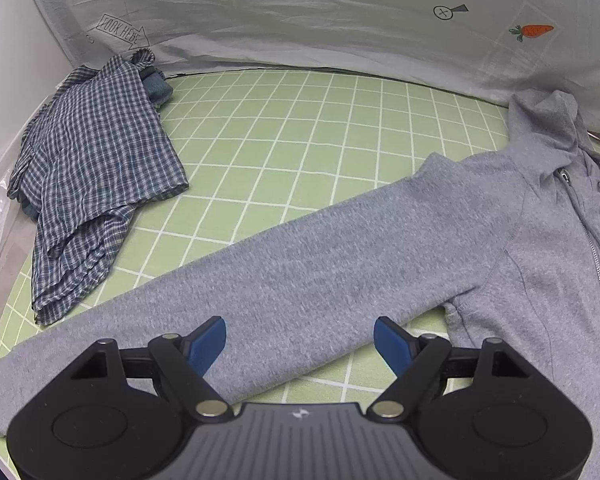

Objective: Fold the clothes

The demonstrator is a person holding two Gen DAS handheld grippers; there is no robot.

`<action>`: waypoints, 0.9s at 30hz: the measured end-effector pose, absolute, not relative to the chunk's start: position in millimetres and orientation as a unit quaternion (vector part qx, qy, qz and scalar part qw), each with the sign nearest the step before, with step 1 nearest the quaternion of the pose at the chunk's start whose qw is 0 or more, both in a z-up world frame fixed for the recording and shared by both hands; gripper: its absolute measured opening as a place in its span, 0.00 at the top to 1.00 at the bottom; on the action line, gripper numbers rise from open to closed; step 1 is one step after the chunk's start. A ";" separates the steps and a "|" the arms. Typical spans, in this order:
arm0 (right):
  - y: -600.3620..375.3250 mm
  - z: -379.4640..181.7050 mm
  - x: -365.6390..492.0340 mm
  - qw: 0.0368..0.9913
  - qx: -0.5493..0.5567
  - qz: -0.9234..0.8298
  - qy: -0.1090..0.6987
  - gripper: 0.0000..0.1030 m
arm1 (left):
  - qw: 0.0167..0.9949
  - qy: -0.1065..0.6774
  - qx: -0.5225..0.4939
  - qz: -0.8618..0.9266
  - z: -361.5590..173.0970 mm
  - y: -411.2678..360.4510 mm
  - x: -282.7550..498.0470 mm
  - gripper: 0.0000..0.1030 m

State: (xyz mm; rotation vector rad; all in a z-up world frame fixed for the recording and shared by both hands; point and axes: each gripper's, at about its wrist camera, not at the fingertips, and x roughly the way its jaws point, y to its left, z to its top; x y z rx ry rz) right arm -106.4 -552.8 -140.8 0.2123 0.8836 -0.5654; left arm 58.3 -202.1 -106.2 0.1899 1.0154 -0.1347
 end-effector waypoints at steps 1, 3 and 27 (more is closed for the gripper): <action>-550.2 -137.9 -108.3 0.863 0.094 -0.268 0.418 0.95 | 0.867 0.486 0.091 -0.065 -106.8 -202.5 58.2 0.21; -544.9 -132.0 -112.1 0.869 0.081 -0.265 0.410 0.96 | 0.867 0.486 0.088 -0.068 -106.7 -202.6 57.3 0.21; -664.7 -132.7 -79.6 0.839 0.177 -0.346 0.381 0.48 | 0.859 0.495 0.112 -0.072 -110.8 -214.0 59.9 0.20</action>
